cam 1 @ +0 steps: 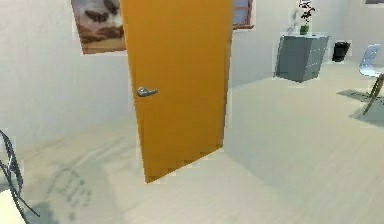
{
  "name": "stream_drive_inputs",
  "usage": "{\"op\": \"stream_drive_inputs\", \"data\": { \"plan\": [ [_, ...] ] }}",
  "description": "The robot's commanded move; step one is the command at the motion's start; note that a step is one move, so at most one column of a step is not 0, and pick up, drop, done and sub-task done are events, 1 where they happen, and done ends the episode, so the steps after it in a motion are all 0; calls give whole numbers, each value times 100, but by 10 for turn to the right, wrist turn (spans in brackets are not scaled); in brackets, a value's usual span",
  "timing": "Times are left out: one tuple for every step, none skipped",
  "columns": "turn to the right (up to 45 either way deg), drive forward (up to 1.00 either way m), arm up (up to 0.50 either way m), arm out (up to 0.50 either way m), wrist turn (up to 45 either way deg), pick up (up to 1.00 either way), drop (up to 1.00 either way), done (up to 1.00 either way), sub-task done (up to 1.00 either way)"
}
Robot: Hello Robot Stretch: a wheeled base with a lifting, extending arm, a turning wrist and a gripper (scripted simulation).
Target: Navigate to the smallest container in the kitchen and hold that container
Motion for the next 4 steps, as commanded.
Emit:
{"op": "stream_drive_inputs", "data": {
  "plan": [
    [-300,0,0,0,0,0,0,0,0],
    [0,55,0,0,0,0,0,0,0],
    [-450,0,0,0,0,0,0,0,0],
    [-450,0,0,0,0,0,0,0,0]
  ]
}}
